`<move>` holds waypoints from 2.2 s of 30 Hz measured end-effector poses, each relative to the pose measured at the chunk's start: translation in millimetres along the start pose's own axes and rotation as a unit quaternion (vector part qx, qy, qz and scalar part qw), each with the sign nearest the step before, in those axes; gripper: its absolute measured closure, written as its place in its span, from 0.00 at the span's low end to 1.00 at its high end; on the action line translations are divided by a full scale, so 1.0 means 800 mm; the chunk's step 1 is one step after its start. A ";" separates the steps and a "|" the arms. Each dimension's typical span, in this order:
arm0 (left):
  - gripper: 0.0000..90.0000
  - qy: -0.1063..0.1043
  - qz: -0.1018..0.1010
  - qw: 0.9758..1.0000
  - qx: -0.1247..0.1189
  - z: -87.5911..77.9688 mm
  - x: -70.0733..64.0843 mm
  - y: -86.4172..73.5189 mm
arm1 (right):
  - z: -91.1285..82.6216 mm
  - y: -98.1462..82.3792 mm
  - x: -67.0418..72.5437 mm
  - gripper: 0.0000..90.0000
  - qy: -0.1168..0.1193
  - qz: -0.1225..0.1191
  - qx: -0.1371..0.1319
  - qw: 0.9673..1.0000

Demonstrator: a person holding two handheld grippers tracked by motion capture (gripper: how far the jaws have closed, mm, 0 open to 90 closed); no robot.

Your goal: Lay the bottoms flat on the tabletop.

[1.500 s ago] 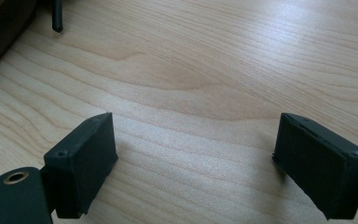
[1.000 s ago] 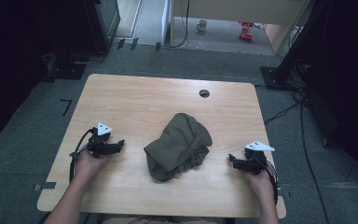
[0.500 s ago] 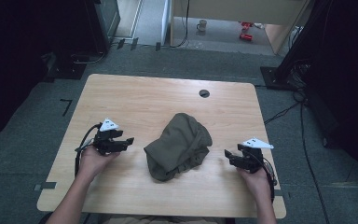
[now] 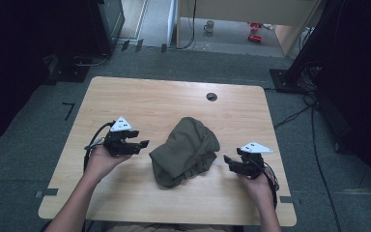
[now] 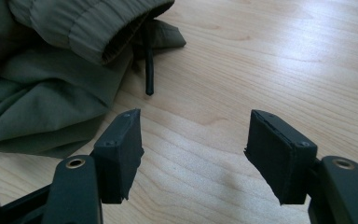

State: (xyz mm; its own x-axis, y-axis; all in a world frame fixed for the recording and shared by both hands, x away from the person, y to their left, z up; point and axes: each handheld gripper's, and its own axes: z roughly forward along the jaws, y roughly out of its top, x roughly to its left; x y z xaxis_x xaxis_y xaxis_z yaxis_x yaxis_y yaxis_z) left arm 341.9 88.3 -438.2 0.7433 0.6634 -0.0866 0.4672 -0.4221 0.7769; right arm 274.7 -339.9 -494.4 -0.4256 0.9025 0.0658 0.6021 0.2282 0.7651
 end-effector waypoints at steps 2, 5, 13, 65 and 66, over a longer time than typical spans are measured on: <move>0.42 -0.002 0.011 1.000 -0.003 0.000 -0.005 0.006 | 0.004 -0.001 0.003 0.40 0.004 -0.006 0.006 1.000; 0.42 -0.008 0.019 1.000 -0.002 0.001 -0.012 0.016 | 0.006 -0.001 0.005 0.40 0.006 -0.009 0.009 1.000; 0.41 -0.025 0.033 0.999 0.001 0.012 -0.030 0.039 | 0.006 0.002 0.010 0.41 0.025 -0.010 -0.001 1.000; 0.52 -0.116 0.108 0.986 0.046 0.097 -0.154 0.084 | 0.010 0.005 0.029 0.44 0.036 -0.033 0.004 0.999; 0.52 -0.116 0.108 0.986 0.046 0.100 -0.156 0.083 | 0.010 0.005 0.029 0.44 0.036 -0.033 0.005 0.999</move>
State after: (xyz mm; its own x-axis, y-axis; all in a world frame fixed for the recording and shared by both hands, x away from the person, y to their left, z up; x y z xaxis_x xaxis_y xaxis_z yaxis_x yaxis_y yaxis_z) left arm 318.6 -71.6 -425.6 0.9149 0.3969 -0.0732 0.3190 -0.5998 0.7338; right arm 272.8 -314.8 -494.7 -0.5125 0.8565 0.0617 0.5770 0.2903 0.7634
